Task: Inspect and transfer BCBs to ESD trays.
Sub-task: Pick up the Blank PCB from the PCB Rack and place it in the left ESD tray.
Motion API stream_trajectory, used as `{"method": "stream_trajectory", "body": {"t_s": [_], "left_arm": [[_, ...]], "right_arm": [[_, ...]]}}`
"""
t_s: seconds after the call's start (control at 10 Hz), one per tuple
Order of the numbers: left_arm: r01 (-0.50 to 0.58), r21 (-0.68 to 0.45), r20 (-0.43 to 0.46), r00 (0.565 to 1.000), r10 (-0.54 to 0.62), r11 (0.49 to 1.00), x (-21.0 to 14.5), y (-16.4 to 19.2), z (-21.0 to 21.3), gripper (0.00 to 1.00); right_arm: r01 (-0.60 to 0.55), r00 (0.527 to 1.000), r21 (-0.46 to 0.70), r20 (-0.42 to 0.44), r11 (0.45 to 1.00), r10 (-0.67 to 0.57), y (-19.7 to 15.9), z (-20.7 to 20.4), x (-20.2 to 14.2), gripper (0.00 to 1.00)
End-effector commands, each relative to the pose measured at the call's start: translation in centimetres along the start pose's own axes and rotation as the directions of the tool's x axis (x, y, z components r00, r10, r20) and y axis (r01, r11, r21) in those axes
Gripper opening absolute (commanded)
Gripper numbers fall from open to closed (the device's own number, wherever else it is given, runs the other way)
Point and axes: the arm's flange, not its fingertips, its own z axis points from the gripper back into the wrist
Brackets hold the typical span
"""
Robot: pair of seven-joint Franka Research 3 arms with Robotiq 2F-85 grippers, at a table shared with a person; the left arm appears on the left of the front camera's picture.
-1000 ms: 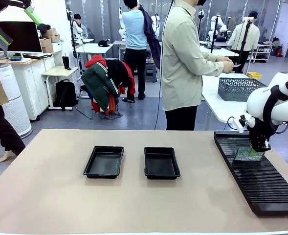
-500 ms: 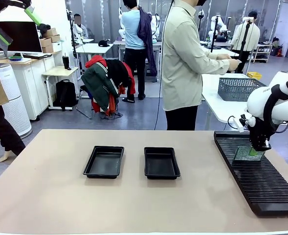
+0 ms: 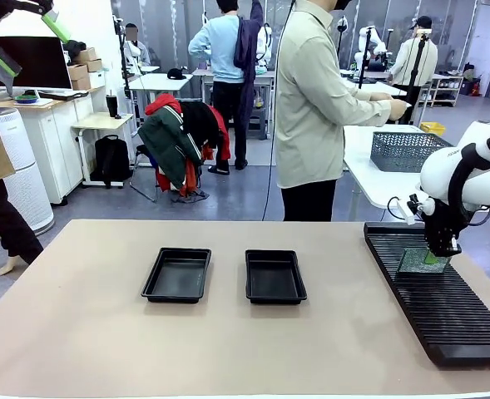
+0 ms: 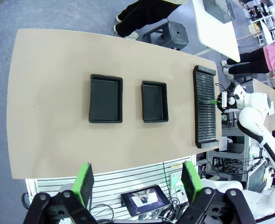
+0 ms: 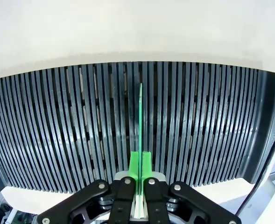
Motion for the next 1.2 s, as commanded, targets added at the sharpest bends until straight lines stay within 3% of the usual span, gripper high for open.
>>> {"method": "stream_trajectory", "body": {"t_s": [0.0, 0.3, 1.1], "left_arm": [[-0.002, -0.004, 0.000, 1.000, 0.002, 1.000, -0.1, 0.1, -0.1, 1.00], [-0.002, -0.004, 0.000, 1.000, 0.002, 1.000, -0.1, 0.1, -0.1, 1.00], [-0.002, -0.004, 0.000, 1.000, 0.002, 1.000, -0.1, 0.1, -0.1, 1.00]], "right_arm": [[0.000, 1.000, 0.000, 0.000, 1.000, 0.000, 0.0, 0.0, 0.0, 0.01], [0.044, 0.997, 0.013, -0.070, 0.999, -0.043, 1.3, 6.5, 0.4, 0.03], [0.131, 0.987, 0.007, -0.096, 0.991, -0.130, 4.2, 29.2, 0.2, 0.03]]}}
